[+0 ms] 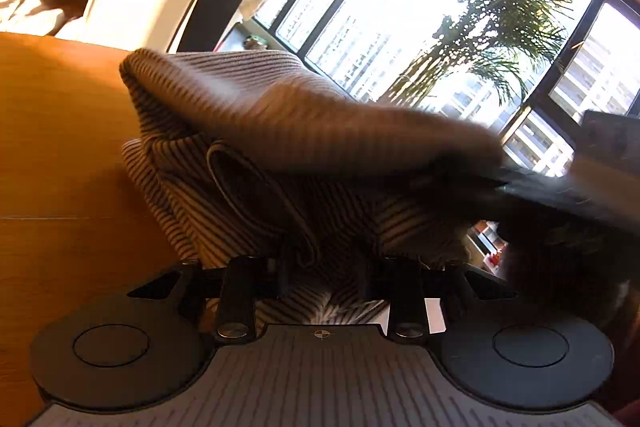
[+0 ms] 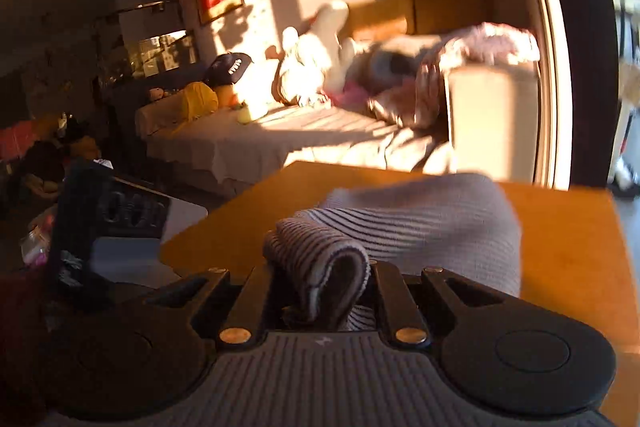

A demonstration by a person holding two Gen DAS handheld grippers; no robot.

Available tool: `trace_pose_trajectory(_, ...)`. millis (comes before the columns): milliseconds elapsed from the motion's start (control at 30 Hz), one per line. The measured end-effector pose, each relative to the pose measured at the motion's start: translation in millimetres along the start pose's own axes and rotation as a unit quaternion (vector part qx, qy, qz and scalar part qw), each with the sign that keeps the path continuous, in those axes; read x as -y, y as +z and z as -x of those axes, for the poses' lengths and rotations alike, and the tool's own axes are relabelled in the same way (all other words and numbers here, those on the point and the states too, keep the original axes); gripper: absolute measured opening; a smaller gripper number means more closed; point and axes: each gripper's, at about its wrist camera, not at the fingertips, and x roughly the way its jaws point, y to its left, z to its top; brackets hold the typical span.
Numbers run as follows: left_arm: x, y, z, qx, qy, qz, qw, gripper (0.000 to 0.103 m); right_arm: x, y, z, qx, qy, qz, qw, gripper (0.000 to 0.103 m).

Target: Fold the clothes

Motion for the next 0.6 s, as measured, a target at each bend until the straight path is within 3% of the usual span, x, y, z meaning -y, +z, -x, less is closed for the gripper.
trace_pose_trajectory(200,1,-2,5,0.002,0.003,-0.011,0.9999,0.033,2,-6,-29,-0.015,-0.034,0.013,0.999,0.012)
trace_pose_trajectory(400,11,-5,8,0.002,0.013,-0.035,0.9993,0.034,4,-12,-33,-0.014,-0.049,0.023,0.998,0.012)
trace_pose_trajectory(600,19,-9,22,0.001,0.02,-0.066,0.9976,0.048,5,-19,-27,-0.003,-0.061,0.032,0.998,0.012)
